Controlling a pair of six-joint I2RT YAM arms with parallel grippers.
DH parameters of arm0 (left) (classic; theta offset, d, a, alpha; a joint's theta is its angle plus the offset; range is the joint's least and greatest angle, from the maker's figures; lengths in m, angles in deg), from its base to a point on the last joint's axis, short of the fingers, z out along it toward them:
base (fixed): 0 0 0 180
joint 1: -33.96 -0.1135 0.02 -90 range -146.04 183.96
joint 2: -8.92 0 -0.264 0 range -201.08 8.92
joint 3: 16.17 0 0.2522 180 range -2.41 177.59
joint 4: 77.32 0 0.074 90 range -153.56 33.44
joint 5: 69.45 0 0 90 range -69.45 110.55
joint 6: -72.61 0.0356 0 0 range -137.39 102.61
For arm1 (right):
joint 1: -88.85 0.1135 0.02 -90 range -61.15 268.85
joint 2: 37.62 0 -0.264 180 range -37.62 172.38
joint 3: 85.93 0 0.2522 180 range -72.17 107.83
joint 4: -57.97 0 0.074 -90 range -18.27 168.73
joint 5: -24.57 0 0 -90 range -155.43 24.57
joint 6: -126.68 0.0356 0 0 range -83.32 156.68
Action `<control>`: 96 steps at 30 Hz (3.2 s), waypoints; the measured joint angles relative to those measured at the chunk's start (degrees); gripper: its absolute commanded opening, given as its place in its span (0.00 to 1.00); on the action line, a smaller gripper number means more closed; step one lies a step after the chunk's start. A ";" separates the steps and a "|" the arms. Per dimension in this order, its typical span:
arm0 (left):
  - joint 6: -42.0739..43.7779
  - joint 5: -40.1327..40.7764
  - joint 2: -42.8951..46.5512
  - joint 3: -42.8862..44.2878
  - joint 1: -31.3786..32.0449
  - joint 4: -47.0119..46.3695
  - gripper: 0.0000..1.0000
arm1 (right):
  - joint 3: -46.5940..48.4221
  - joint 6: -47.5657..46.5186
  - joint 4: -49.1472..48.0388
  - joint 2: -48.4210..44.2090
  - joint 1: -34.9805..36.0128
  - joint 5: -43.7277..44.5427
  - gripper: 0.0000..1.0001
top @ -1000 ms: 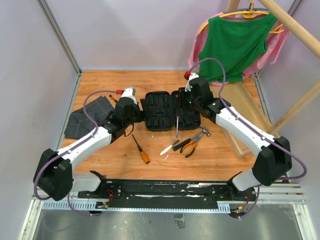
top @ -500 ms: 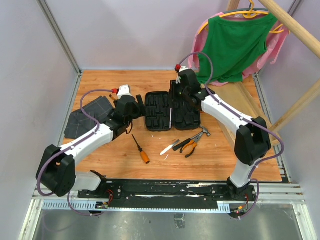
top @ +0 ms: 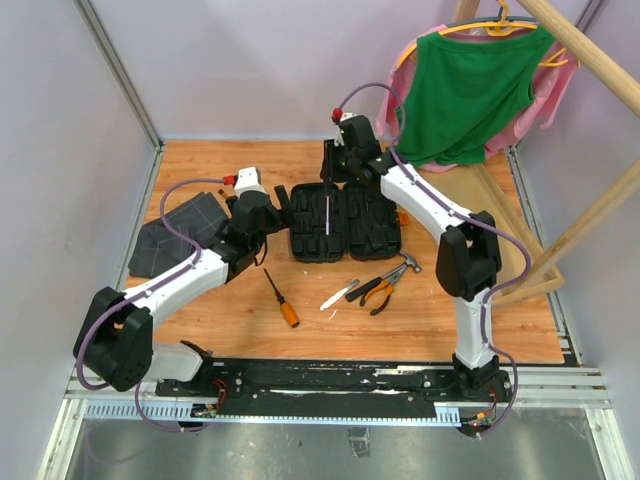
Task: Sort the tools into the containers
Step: Place the screwdriver in the storage box.
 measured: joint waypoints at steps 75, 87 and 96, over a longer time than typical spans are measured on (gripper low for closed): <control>0.22 4.52 -11.19 -3.32 -0.55 -6.69 0.98 | 14.10 -0.55 6.80 17.33 -3.19 2.03 0.51; -1.14 -4.48 -16.79 -0.57 -4.92 -5.62 0.84 | 13.81 -4.39 6.91 16.61 -2.32 6.34 0.43; -1.38 -11.89 -19.58 1.16 -5.64 -5.79 0.59 | 11.37 -4.55 7.30 16.61 -0.46 8.13 0.41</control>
